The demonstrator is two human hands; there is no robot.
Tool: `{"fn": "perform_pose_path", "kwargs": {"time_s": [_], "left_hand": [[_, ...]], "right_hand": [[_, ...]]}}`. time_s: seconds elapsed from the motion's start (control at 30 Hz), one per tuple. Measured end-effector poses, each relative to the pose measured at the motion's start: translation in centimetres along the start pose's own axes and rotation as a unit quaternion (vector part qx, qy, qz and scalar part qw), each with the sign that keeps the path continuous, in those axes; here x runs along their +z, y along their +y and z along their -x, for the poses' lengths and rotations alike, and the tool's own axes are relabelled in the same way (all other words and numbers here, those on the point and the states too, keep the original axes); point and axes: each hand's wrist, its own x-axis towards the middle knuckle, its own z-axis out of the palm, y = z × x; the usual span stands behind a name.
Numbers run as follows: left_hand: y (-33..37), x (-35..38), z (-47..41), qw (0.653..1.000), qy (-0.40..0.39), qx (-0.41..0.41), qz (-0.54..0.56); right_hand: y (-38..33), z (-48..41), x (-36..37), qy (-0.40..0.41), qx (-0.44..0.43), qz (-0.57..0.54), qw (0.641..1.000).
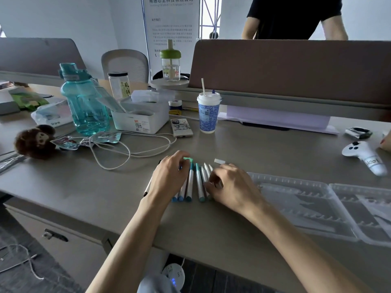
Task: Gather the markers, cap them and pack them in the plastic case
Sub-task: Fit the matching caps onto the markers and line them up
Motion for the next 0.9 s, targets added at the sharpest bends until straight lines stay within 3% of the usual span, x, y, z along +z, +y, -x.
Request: {"fn": "perform_pose_path", "kwargs": {"time_s": [0.17, 0.3, 0.47, 0.63, 0.8, 0.9], "left_hand": [[0.2, -1.7, -0.3, 0.998, 0.051, -0.030, 0.022], [-1.0, -2.1, -1.9, 0.998, 0.021, 0.004, -0.055], [-1.0, -1.2, -5.6, 0.977, -0.087, 0.102, -0.168], [-0.8, 0.3, -8.1, 0.946, -0.183, 0.114, -0.243], [-0.9, 0.7, -8.1, 0.963, -0.164, 0.115, -0.182], [1.7, 0.4, -6.2, 0.989, -0.092, 0.043, 0.110]], "right_hand": [[-1.2, -1.8, -0.8, -0.042, 0.069, 0.083, 0.993], [-1.9, -3.3, -1.1, -0.083, 0.098, 0.122, 0.984], [-0.4, -3.2, -1.3, -0.029, 0.152, 0.019, 0.988], [1.7, 0.0, -2.7, 0.046, 0.159, -0.083, 0.983], [3.4, 2.3, -3.3, 0.109, 0.104, -0.150, 0.977], [3.5, 2.7, -3.7, 0.105, 0.059, -0.192, 0.974]]}}
